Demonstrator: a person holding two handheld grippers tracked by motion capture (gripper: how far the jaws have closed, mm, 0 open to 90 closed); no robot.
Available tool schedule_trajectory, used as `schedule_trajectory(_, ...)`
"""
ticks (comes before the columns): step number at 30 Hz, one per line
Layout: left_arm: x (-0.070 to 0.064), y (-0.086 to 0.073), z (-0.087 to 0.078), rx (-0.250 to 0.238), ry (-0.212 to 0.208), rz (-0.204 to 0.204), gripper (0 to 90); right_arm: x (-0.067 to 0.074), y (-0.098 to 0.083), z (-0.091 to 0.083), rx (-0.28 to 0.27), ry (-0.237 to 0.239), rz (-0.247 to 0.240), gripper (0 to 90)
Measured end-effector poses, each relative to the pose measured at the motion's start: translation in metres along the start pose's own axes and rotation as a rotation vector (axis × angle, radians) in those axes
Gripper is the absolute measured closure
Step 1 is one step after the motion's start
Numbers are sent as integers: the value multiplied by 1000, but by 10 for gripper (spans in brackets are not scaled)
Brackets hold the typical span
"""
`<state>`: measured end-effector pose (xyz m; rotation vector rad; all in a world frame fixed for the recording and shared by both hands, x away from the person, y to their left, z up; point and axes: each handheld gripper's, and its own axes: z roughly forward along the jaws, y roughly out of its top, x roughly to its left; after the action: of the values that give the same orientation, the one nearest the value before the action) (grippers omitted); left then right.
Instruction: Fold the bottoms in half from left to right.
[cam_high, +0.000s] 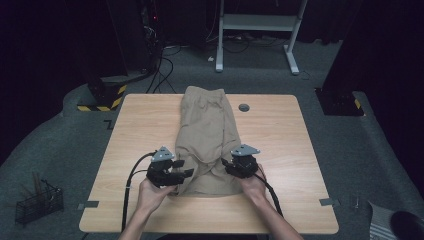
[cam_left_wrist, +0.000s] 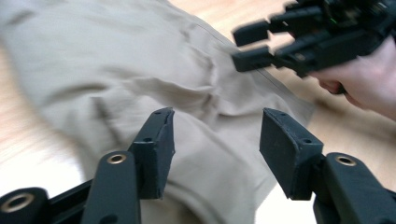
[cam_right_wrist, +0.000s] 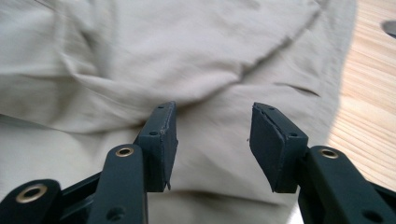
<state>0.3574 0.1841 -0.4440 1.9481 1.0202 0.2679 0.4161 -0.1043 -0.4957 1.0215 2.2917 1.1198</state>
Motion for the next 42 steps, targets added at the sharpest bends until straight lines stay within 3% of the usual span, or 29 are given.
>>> schedule_trajectory(4,16,-4,-4,-3,100,-49,437,9,7,4,-17,51,6,516)
schedule_trajectory(7,34,-12,0,12,152,-122,426,17,10,7,-20,77,-11,510)
schedule_trajectory(11,50,-25,6,36,191,-202,412,25,16,10,-30,111,-38,499)
schedule_trajectory(15,60,-34,16,85,196,-237,388,32,20,16,-34,158,-55,509)
schedule_trajectory(18,57,-38,24,112,188,-222,364,36,20,24,-17,181,-60,558)
schedule_trajectory(21,53,-40,30,137,211,-188,329,37,19,32,17,203,-81,704)
schedule_trajectory(24,53,-43,34,147,222,-192,286,32,15,32,44,212,-84,866)
schedule_trajectory(26,52,-45,35,150,235,-190,267,28,12,27,41,220,-91,882)
schedule_trajectory(30,49,-49,36,170,293,-153,252,21,-2,10,30,206,-151,883)
schedule_trajectory(34,41,-50,41,189,361,-96,259,6,-24,-3,37,187,-153,880)
schedule_trajectory(36,40,-50,42,187,360,-111,240,-1,-33,-8,46,181,-135,846)
schedule_trajectory(39,37,-48,41,149,301,-133,238,-3,-37,-12,44,166,-122,693)
schedule_trajectory(42,27,-45,42,130,284,-104,227,1,-31,-15,16,161,-132,576)
